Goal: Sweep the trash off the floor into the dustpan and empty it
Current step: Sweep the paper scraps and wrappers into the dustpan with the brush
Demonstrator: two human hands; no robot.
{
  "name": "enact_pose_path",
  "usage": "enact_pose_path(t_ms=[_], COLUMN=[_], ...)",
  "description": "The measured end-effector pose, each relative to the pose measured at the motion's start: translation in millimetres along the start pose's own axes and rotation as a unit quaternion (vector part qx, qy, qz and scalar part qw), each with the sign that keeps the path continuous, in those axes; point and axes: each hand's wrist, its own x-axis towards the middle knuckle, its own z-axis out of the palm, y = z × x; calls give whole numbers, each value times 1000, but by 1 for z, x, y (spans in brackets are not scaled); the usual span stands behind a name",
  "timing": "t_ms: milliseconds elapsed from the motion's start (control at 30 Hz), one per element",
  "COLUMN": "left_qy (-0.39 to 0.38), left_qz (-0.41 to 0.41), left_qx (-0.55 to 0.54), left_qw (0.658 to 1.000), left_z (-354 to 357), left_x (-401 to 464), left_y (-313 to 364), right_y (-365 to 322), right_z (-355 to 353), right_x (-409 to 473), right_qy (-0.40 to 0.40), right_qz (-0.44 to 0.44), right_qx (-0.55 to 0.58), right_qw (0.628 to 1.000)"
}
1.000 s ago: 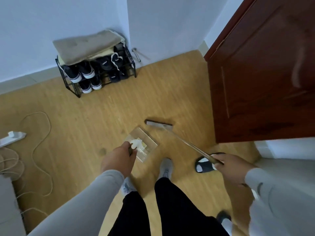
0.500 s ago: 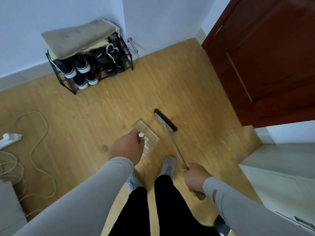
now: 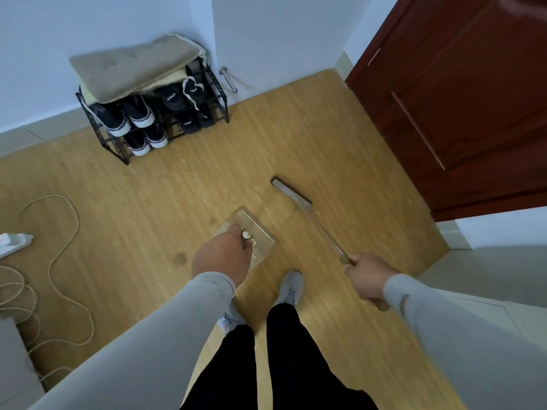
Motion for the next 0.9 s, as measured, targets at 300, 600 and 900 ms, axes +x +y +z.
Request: enact_pose_path(t_ms=[300, 600, 900], left_qy=[-15, -17, -13], left_qz=[-1, 0, -5], left_qx=[-2, 3, -1], left_qw=[1000, 1000, 1000], left_z=[-8, -6, -9], left_x=[-1, 3, 2], left_y=[3, 4, 6], right_y=[14, 2, 10], right_z=[-8, -16, -16], right_x=[-43, -3, -37], right_qy=[-138, 2, -152], right_qz=[4, 13, 24], right_qx=[58, -8, 4], right_qw=[989, 1000, 988])
